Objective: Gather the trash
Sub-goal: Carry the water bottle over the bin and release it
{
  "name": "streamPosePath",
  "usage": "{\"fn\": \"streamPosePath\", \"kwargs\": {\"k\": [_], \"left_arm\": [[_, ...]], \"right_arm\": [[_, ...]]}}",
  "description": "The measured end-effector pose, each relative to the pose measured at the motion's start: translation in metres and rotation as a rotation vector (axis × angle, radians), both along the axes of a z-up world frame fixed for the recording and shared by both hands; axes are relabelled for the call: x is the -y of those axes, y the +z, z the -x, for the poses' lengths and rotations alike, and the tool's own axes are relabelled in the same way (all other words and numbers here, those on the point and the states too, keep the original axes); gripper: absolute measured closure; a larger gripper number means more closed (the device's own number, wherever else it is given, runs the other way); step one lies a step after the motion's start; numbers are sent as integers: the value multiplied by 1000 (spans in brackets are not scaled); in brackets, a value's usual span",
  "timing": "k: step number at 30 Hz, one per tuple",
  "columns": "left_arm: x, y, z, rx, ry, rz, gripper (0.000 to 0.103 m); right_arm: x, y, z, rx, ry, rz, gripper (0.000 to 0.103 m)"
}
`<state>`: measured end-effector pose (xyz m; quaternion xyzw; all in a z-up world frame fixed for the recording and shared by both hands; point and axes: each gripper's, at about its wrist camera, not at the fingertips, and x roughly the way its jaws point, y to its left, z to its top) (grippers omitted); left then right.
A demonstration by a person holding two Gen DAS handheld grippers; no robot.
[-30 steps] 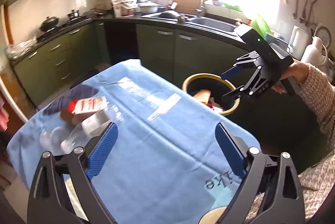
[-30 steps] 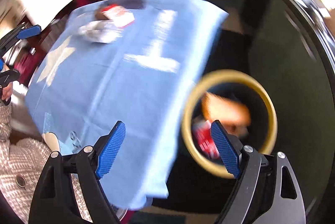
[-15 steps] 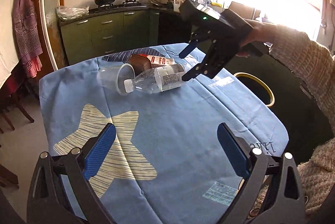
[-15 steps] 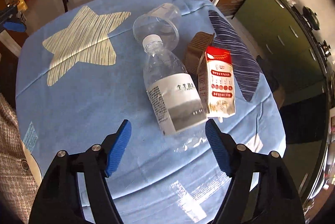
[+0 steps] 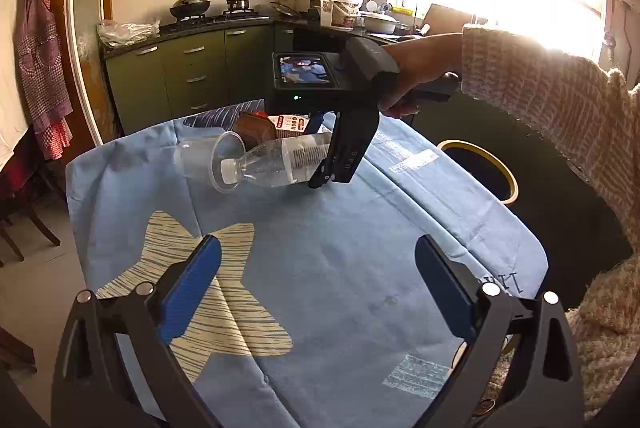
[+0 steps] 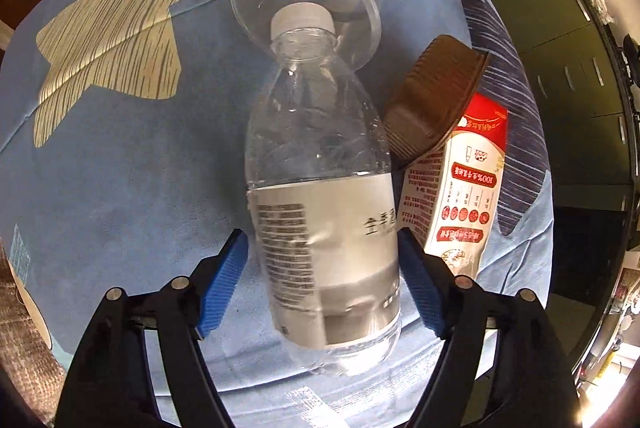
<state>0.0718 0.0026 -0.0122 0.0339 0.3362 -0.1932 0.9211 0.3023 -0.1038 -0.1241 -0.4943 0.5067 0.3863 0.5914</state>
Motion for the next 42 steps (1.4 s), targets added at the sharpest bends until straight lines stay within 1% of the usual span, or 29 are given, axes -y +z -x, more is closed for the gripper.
{"fn": "streamPosePath", "kwargs": {"k": [3,6,9,14,17,21,24,26,28,32,34,35,36,39,42], "left_arm": [[1,0,2,1,-3,-4,10],[0,0,4,1,-7,-6,10],[1,-1,5,1,-8,-9,10],[4,-4,5,-5,-19,3,10],[10,-6,5,-12,-40,9,10],[26,-7,6,-8,-84,-2,10],[37,-7,5,-6,-111,-14,10],[43,-6,3,-7,-121,-21,10],[49,-6,0,-7,-128,-26,10],[58,-4,-5,-9,-136,-44,10],[59,-5,-9,-18,-131,-53,10],[58,-6,-12,-23,-121,-59,10],[56,-7,-16,-29,-104,-70,10],[45,-10,-35,-43,-41,-112,10],[31,-11,-61,-53,33,-143,10]], "right_arm": [[7,2,-4,-25,-49,-45,38],[25,10,3,-56,-80,-104,38],[55,22,17,-102,-120,-187,39],[125,40,46,-121,-218,-294,39],[173,51,68,-93,-316,-325,39],[260,61,82,-30,-530,-349,39],[321,54,94,10,-694,-332,39],[364,46,94,24,-785,-311,39],[393,32,93,31,-863,-296,39],[429,13,80,55,-967,-293,39],[440,3,71,85,-1012,-273,38],[444,1,69,115,-1024,-254,36],[446,0,66,149,-1030,-236,29],[457,12,63,203,-1058,-258,28],[453,26,68,247,-1055,-278,28]]}}
